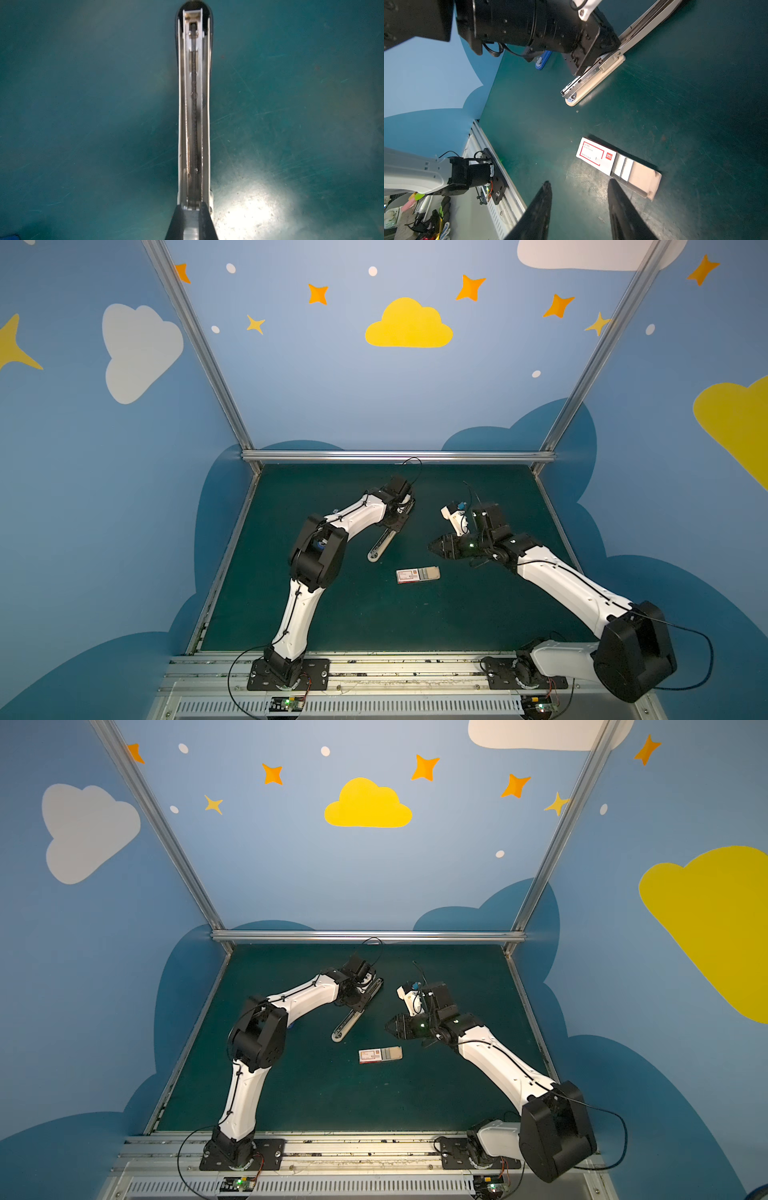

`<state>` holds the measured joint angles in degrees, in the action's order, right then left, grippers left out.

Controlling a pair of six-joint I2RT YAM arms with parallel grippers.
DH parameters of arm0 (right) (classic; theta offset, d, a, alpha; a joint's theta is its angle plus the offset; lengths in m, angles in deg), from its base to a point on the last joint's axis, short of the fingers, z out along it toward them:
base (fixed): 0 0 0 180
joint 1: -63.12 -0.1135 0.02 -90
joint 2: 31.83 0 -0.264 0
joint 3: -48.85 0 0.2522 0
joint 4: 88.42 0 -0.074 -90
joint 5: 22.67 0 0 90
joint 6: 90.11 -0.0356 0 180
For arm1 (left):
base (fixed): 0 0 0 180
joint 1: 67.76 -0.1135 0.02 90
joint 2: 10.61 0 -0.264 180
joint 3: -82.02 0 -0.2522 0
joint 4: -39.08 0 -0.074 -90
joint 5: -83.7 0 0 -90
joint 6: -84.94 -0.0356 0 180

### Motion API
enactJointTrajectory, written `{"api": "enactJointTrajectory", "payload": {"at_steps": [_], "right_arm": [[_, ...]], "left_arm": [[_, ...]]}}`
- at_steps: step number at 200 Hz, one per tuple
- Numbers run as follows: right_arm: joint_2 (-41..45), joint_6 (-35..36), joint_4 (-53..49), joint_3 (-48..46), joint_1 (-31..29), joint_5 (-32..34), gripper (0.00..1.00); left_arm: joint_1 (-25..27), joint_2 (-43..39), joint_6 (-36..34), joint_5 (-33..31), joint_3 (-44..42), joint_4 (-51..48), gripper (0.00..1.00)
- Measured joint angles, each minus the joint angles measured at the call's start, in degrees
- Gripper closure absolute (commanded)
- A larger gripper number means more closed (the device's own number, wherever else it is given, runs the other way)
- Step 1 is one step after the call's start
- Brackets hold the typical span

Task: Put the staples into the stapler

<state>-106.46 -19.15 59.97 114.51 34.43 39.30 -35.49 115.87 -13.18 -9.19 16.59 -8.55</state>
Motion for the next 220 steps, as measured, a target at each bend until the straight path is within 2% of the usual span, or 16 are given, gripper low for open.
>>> {"api": "enactJointTrajectory", "payload": {"at_steps": [72, 144, 170, 201, 220], "right_arm": [[0.0, 0.0, 0.0, 0.0, 0.2, 0.0, 0.55], [0.0, -0.1, 0.0, 0.0, 0.5, -0.1, 0.55], [0.0, -0.2, 0.0, -0.2, 0.6, -0.1, 0.55], [0.0, -0.2, 0.0, -0.5, 0.7, -0.3, 0.55], [0.0, -0.2, 0.1, -0.5, 0.8, -0.4, 0.55]], "left_arm": [[0.9, -5.4, 0.0, -1.3, -6.4, 2.2, 0.82], [1.1, -7.5, 0.4, -1.2, -9.2, 3.9, 0.84], [1.1, -7.5, 0.4, -1.4, -9.2, 4.1, 0.77], [1.1, -7.4, 0.6, -1.8, -7.5, 3.6, 0.62], [0.9, -6.9, 1.3, -1.9, -5.0, 3.0, 0.59]]}}
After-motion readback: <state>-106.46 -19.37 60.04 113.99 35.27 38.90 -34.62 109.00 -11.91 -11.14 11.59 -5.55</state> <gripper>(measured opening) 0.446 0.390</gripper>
